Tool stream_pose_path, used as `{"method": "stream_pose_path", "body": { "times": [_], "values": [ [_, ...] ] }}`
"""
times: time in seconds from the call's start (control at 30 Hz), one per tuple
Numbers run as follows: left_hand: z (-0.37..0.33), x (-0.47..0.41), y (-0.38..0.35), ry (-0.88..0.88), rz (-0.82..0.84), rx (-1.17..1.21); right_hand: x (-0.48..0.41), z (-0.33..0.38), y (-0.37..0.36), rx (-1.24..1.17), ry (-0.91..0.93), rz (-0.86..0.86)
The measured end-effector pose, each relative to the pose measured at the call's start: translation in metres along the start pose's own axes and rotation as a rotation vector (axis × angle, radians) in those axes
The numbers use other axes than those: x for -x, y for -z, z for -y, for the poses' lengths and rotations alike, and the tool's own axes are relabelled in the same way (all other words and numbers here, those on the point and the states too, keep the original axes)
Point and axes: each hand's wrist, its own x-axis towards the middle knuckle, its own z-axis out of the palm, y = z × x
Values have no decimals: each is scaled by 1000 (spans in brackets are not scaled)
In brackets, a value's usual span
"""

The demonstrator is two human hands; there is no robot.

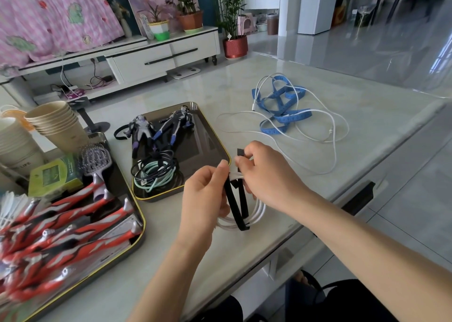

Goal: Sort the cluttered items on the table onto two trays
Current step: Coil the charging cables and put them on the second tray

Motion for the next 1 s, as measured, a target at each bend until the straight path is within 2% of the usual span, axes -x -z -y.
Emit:
{"method": "stream_pose_path", "body": {
  "times": [0.17,0.4,0.57,0.9,1.0],
  "values": [
    [2,0,0,-78,48,-97,-2,-3,2,-23,-7,-61],
    [3,0,3,35,154,120,-8,-6,4,-147,-64,-108],
    [5,-1,5,14,213,106,-9,-7,3,-223,-90,-111],
    [7,-3,8,-40,249,74,-9,-7,3,-238,-116,-115],
    [10,-4,8,-76,207,49,-10,-8,3,-250,-121,-96]
  ]
}}
